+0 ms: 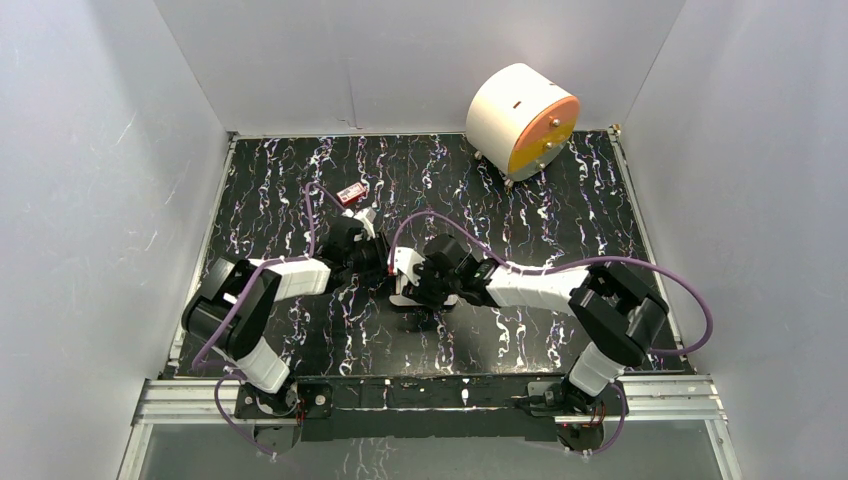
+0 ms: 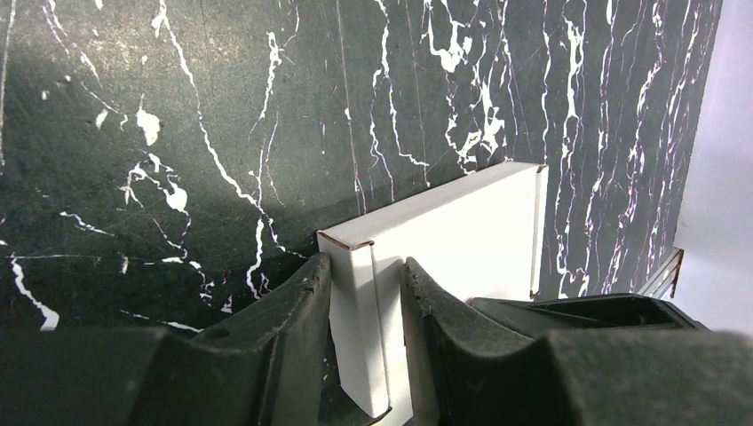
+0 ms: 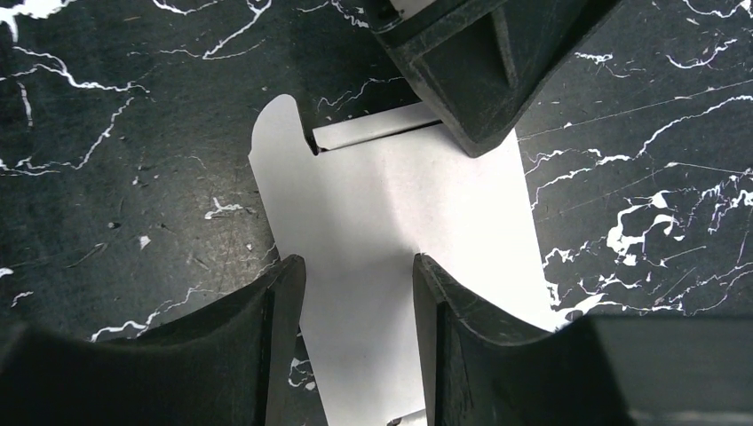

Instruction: Fold the paper box

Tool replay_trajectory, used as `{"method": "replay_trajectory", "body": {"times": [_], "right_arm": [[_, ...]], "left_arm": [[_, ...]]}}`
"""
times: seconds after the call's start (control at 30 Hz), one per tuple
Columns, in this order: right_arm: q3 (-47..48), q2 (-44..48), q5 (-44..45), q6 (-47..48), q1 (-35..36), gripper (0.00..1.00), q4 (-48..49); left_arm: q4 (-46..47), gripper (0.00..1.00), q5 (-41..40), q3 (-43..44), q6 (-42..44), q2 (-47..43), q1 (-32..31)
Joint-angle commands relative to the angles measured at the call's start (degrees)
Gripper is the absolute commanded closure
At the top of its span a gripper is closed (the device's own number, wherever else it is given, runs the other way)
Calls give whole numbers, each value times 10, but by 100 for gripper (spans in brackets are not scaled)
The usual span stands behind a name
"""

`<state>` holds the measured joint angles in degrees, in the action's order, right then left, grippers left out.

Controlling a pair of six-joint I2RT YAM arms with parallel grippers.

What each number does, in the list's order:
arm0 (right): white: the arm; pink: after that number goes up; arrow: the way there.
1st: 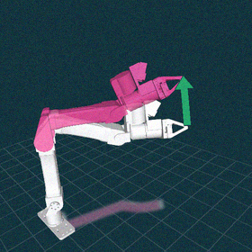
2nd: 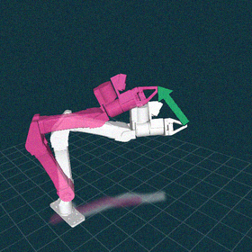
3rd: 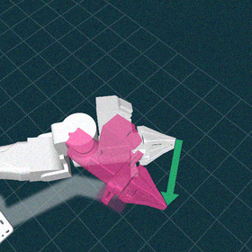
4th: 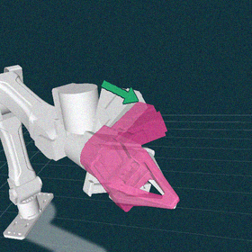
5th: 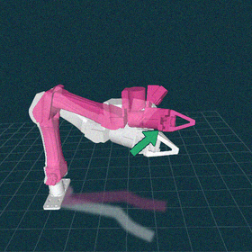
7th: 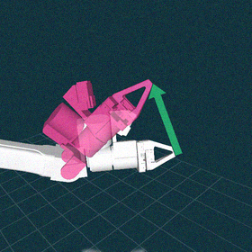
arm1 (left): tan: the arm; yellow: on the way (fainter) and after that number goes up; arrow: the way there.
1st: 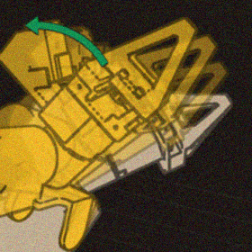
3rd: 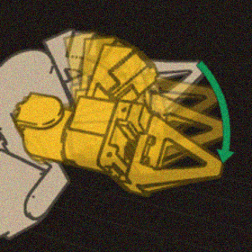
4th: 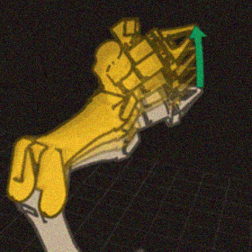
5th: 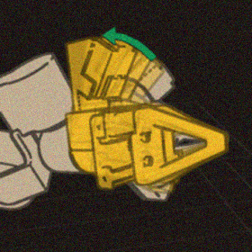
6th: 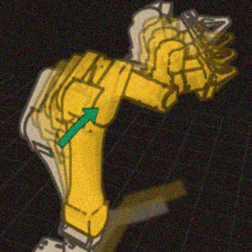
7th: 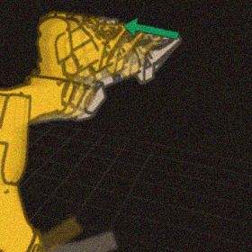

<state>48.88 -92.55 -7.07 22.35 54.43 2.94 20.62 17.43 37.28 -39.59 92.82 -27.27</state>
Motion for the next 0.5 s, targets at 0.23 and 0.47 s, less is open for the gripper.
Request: {"method": "replay_trajectory", "body": {"times": [0.23,0.47], "right_arm": [[-20,-52,170,25,41,45,32],[-22,-74,256,47,71,51,68]], "left_arm": [[-78,72,6,-4,29,50,-17],[-80,74,19,-2,31,60,-28]]}}
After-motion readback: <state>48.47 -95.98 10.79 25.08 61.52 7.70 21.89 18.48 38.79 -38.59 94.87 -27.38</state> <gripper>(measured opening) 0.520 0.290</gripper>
